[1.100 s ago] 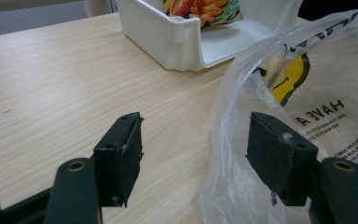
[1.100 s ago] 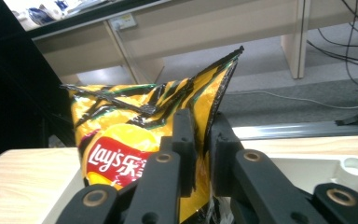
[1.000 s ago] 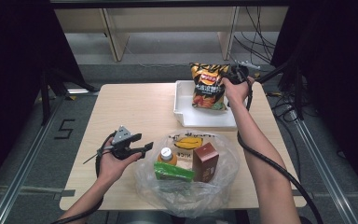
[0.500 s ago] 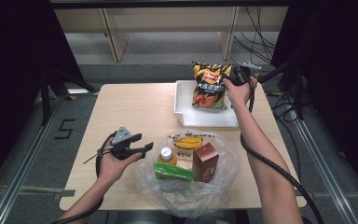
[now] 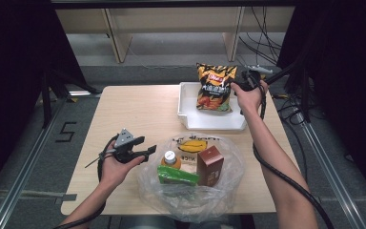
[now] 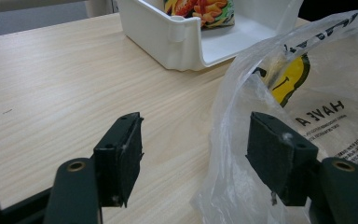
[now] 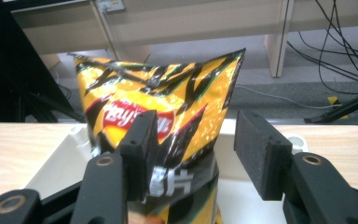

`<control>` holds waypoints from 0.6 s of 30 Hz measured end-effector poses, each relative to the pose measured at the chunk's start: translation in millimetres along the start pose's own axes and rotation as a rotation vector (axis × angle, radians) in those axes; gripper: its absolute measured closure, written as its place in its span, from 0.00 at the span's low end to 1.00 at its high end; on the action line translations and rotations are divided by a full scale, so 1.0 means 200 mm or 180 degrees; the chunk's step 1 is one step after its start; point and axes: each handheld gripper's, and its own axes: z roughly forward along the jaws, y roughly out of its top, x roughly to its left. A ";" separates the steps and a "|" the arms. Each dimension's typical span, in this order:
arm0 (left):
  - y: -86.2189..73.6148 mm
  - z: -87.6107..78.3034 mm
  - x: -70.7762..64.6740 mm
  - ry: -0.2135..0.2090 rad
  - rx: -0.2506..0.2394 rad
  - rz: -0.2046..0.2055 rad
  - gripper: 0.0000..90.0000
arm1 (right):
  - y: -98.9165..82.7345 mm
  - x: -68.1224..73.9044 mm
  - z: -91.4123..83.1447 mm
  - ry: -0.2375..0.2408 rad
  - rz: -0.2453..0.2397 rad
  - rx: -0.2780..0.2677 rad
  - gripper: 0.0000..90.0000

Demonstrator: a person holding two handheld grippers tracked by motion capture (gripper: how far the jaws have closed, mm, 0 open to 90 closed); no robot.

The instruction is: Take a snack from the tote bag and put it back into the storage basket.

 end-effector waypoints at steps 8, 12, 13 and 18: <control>0.00 -0.01 0.00 0.0008 -0.0006 0.0035 0.39 | -0.04 0.02 -0.12 0.0144 -0.0038 0.0063 0.56; 0.00 -0.01 0.00 0.0006 -0.0007 0.0023 0.39 | -0.07 0.03 -0.19 0.0196 -0.0056 0.0087 0.56; 0.00 -0.01 0.00 0.0007 -0.0009 0.0018 0.39 | -0.07 0.04 -0.21 0.0234 -0.0064 0.0093 0.56; 0.00 -0.01 0.00 0.0005 -0.0005 0.0017 0.39 | -0.12 0.04 -0.28 0.0314 -0.0185 0.0075 0.56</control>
